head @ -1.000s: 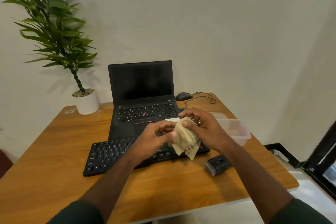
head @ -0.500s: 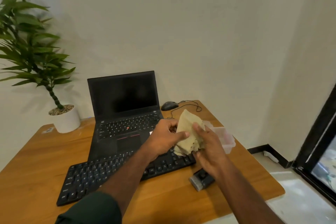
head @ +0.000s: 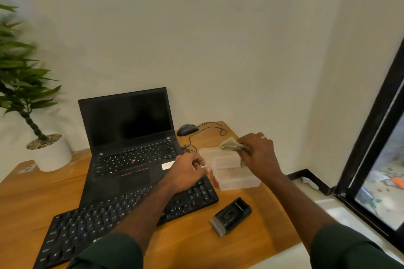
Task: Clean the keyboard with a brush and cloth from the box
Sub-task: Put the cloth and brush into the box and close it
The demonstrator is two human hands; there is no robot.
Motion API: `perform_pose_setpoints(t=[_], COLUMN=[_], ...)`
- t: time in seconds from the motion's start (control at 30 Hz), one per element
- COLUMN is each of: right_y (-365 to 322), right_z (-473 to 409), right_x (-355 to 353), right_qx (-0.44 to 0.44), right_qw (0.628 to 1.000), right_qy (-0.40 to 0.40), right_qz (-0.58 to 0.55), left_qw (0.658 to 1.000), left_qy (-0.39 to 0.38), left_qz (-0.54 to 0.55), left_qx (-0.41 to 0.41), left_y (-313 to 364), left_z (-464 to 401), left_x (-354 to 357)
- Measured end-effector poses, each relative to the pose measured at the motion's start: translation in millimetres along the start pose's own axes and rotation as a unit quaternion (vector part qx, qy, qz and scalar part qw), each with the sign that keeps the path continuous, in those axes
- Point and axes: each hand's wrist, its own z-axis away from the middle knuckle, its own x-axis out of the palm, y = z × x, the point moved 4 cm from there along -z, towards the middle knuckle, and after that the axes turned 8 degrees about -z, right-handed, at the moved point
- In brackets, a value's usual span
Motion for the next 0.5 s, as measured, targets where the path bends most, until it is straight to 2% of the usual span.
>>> perform_pose_setpoints(t=[0.07, 0.13, 0.17, 0.27, 0.5], right_y=[-3.2, 6.5, 12.7, 21.9, 19.7], right_z=[2.0, 10.1, 11.7, 7.8, 5.3], right_x=[15.5, 39.0, 45.5, 51.9, 57.3], right_qx=[-0.030, 0.039, 0.074, 0.121, 0.139], right_qw=[0.987, 0.951, 0.939, 0.933, 0.911], right_qy=[-0.125, -0.285, -0.320, -0.334, -0.387], right_qz=[0.095, 0.117, 0.104, 0.061, -0.012], left_qw=[1.000, 1.000, 1.000, 1.000, 1.000], left_qy=[-0.001, -0.001, -0.004, -0.021, -0.028], left_qz=[0.003, 0.000, -0.002, -0.006, -0.008], left_qx=[-0.001, 0.003, 0.006, 0.006, -0.003], left_y=[-1.5, -2.5, -3.5, -6.7, -7.5], left_z=[-0.7, -0.4, -0.6, -1.0, -6.1], left_x=[0.9, 1.6, 2.2, 4.6, 11.8])
